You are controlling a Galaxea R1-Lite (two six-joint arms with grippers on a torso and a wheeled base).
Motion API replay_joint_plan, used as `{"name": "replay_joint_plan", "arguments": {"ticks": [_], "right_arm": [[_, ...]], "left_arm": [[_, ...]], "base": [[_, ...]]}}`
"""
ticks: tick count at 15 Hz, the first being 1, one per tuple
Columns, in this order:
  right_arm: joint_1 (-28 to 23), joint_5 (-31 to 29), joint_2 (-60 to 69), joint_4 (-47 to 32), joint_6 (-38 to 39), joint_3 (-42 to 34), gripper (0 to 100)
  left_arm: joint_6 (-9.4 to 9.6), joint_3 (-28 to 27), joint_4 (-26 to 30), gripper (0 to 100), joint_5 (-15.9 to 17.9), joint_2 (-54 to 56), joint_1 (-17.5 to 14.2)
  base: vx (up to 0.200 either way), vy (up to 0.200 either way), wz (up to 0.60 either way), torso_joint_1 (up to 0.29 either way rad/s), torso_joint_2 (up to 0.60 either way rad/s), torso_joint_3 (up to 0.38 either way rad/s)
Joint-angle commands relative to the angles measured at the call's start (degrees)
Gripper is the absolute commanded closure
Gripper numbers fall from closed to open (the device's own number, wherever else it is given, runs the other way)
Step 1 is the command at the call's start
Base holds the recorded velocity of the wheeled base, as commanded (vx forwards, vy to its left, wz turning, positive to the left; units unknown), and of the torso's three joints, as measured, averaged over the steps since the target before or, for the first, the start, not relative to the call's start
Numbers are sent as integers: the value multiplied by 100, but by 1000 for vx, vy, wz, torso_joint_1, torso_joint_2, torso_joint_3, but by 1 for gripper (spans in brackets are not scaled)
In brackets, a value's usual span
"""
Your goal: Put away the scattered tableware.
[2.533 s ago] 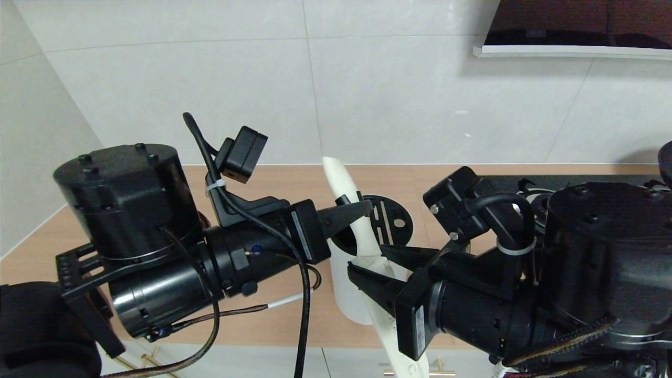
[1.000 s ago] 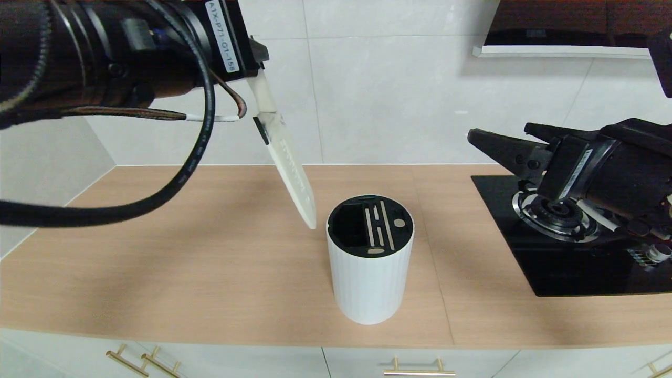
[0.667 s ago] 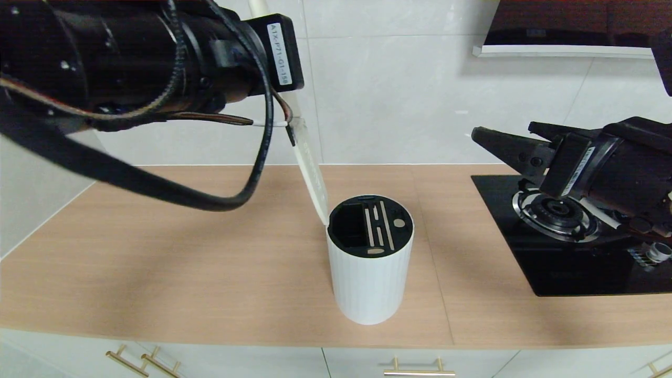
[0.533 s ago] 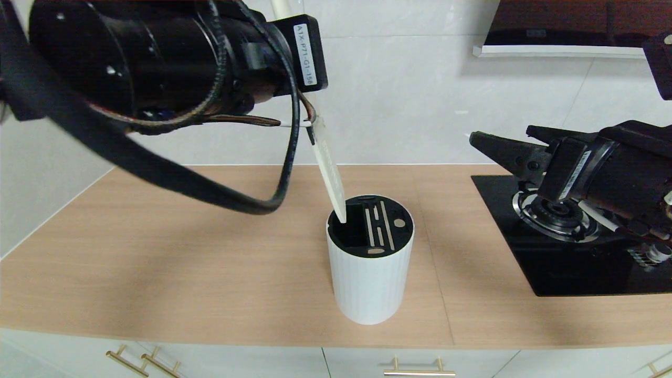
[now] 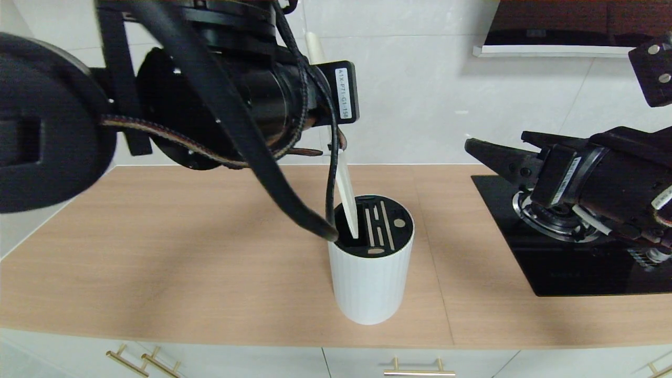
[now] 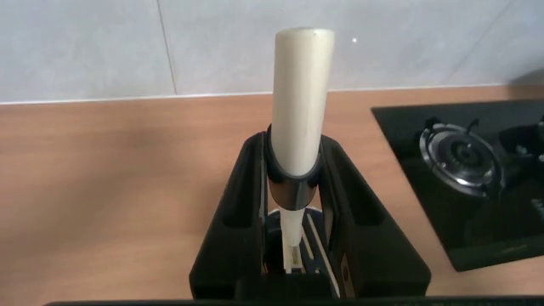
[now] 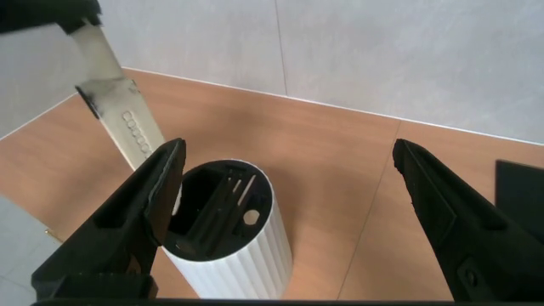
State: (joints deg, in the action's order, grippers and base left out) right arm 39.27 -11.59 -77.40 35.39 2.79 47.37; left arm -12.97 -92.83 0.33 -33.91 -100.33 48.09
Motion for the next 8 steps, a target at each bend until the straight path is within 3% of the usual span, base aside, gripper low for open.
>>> {"name": "replay_joint_plan", "arguments": {"ticks": [1,8], "right_arm": [[2,-1,-82,3,2,-26,0],[2,-1,-56,12,2,-18,0]], "left_arm": [[-100,46,2,100,-19,-180,16],[-179,186,11,100,-80,-321,60]], "base": [[0,0,0,0,0,0],[0,0,0,0,0,0]]}}
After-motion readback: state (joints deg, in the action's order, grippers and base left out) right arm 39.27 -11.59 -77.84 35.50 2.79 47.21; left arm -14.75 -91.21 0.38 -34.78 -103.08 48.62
